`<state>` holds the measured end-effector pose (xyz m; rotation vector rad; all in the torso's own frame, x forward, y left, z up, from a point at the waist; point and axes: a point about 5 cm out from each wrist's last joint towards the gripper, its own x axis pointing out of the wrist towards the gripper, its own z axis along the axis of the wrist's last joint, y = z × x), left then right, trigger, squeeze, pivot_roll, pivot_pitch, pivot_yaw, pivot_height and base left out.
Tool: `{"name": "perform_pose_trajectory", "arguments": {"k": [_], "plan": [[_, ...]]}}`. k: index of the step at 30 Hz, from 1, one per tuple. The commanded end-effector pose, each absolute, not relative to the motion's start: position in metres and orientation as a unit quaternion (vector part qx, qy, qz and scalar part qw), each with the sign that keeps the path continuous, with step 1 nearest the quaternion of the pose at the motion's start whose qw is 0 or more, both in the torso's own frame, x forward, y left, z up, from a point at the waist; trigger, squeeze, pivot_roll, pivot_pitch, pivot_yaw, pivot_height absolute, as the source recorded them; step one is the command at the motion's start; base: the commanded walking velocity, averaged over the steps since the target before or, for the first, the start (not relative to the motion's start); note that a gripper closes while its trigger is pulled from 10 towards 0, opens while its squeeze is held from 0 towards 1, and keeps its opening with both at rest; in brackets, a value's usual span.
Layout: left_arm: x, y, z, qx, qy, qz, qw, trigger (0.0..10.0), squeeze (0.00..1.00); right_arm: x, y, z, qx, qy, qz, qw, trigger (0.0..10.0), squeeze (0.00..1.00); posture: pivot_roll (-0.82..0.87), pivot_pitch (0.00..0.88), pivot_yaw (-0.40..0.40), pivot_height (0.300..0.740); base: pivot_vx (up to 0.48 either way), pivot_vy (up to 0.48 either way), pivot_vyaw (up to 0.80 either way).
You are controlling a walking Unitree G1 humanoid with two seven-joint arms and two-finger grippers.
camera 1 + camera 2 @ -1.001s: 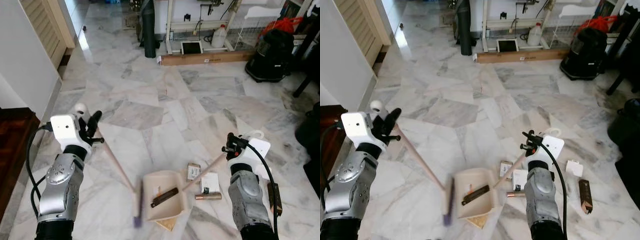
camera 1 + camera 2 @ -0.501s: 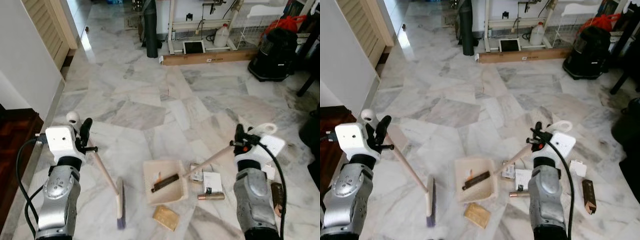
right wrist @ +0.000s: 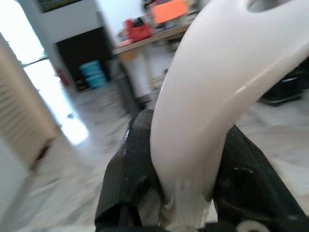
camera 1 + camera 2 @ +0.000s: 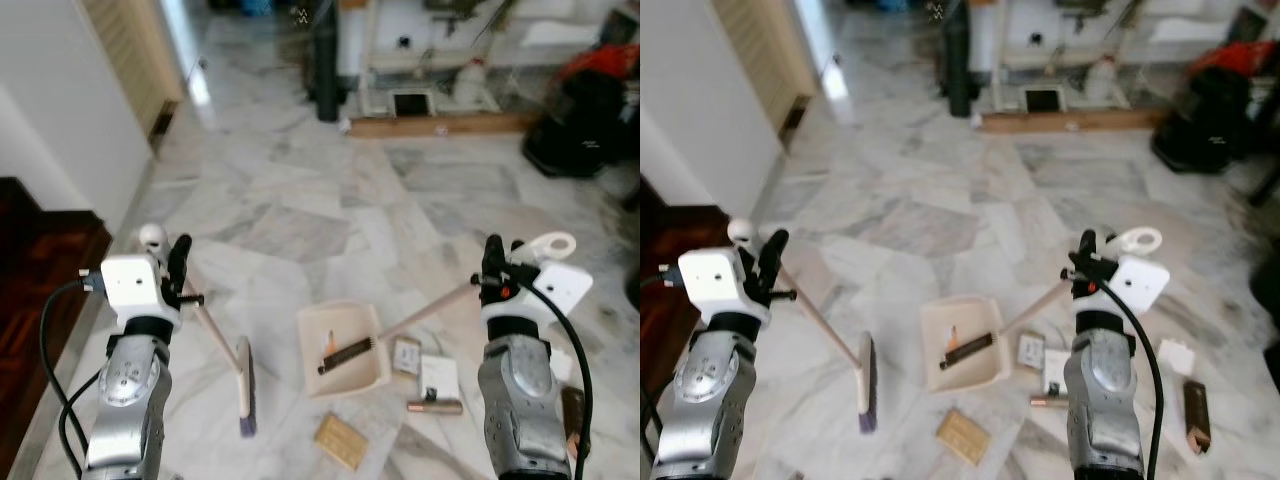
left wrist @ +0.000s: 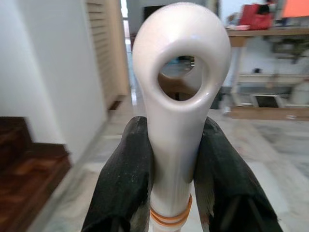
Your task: Sweep floor
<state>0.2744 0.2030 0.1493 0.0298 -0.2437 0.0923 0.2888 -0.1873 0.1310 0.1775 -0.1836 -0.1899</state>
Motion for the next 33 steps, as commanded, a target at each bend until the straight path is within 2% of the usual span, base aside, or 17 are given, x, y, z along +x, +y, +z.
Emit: {"name": "perform_pose_trajectory", "arguments": {"k": [1,33], "plan": [[0.272,0.202,0.159,0.030,-0.147,0.047,0.988,10.0,0.00,0.288,-0.183,0.148,0.098,-0.126,-0.081,0.984,10.0,0.00,-0.04,0.001,0.065,0.740,0.000,0.000,0.79],[0.268,0.191,0.153,0.019,-0.135,0.074,0.988,10.0,0.00,0.292,-0.180,0.163,0.110,-0.131,-0.067,0.983,10.0,0.00,-0.04,0.038,0.040,0.740,0.000,0.000,0.80]]}}
